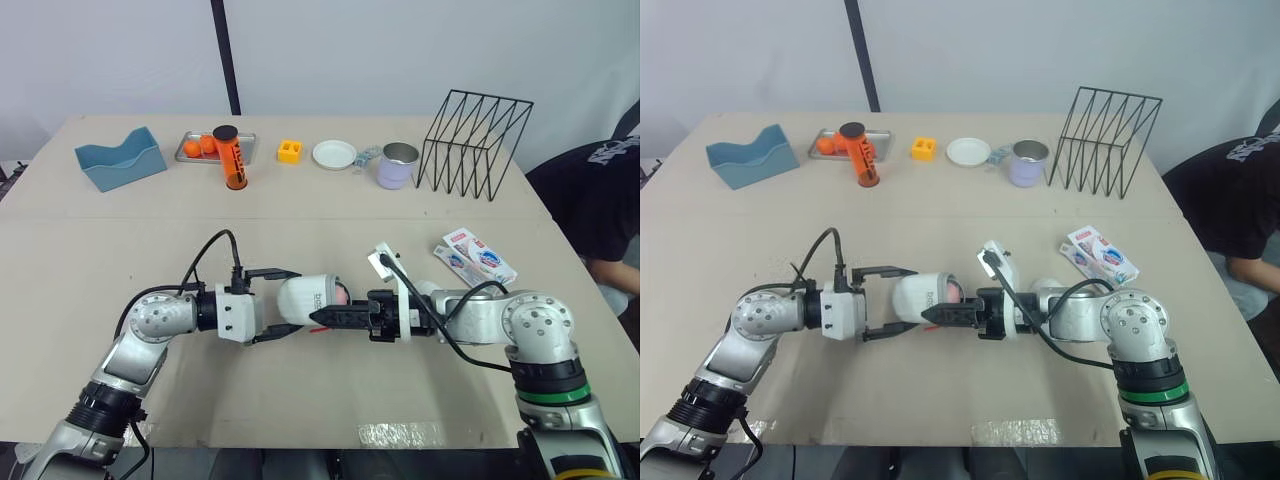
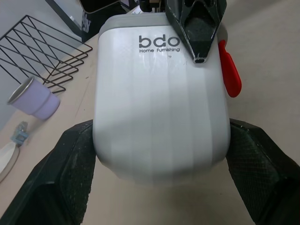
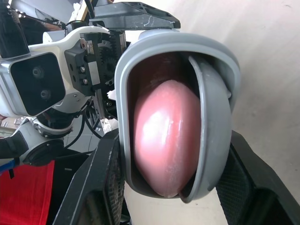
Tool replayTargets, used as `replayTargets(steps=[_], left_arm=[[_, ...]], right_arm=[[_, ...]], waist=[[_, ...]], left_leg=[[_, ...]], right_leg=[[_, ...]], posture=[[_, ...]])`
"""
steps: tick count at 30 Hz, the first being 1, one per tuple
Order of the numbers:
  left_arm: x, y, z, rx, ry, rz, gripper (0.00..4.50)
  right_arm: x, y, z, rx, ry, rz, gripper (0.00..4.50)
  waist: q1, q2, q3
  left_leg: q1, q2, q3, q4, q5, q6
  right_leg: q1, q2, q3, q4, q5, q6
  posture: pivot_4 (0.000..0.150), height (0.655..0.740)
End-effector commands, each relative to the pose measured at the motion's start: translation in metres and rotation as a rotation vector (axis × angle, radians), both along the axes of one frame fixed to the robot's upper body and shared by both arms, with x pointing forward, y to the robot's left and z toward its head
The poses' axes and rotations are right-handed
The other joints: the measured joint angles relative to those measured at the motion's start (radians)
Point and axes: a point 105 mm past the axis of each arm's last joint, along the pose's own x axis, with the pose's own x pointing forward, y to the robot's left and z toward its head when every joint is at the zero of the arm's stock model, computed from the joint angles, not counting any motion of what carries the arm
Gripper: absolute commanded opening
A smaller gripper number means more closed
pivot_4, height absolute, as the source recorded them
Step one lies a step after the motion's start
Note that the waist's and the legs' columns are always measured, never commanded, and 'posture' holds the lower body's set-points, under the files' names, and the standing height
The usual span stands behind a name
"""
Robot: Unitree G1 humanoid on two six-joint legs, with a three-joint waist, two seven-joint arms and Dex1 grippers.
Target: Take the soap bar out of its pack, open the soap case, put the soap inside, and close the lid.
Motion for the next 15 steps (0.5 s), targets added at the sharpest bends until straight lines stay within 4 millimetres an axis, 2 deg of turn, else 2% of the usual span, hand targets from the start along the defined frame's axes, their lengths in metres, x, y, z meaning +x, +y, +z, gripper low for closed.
replayTargets(steps=[1,2,15], left_arm=[[-0.002,-0.002,0.012,-0.041,0.019,-0.014,3.98],[-0.002,-0.002,0.013,-0.048,0.032,-0.011,4.49],[0.002,0.009,0.011,-0.028,0.114,-0.009,4.49]], right_arm=[[-0.005,0.004,0.006,0.006,-0.025,0.036,2.01],[-0.005,0.004,0.006,0.005,-0.026,0.038,2.01],[-0.006,0.003,0.006,-0.016,-0.042,0.051,2.01]], waist=[[0.0,0.0,0.0],[0.0,0.0,0.0],[0.0,0.0,0.0]], left_leg=[[0.0,0.0,0.0,0.0,0.0,0.0],[0.0,0.0,0.0,0.0,0.0,0.0],[0.0,0.0,0.0,0.0,0.0,0.0]], right_leg=[[0.0,0.0,0.0,0.0,0.0,0.0],[0.0,0.0,0.0,0.0,0.0,0.0],[0.0,0.0,0.0,0.0,0.0,0.0]], posture=[[0.15,0.74],[0.15,0.74],[0.15,0.74]])
